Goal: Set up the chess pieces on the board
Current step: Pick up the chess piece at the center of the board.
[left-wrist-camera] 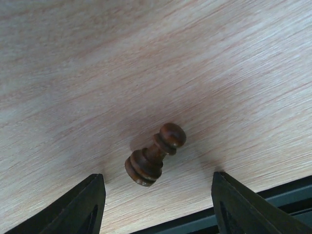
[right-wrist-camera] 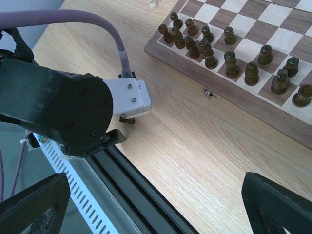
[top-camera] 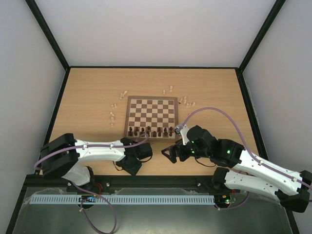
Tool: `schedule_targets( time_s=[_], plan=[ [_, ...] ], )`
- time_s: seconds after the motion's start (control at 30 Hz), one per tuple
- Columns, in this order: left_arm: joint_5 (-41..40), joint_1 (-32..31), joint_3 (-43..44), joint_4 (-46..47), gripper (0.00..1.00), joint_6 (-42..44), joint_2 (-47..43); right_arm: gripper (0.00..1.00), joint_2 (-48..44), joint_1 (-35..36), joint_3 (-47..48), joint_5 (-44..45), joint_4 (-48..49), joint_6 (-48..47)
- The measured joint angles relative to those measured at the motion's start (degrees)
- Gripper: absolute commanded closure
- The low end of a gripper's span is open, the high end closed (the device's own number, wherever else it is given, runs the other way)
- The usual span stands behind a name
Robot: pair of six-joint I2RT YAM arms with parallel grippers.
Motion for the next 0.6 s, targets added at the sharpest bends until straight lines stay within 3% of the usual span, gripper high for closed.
schedule_targets(
  time_s=[0.3,0.6],
  plan=[
    [-2.14,0.7,3.96,-0.42,0.38,1.25,3.98,0.03,-0.26,0.0,0.0,-0.02,0.0,0.0],
    [-2.19,1.33,4.81,-0.83,0.56,2.34,4.94,0.03,-0.81,0.0,0.0,-0.02,0.0,0.0]
  ],
)
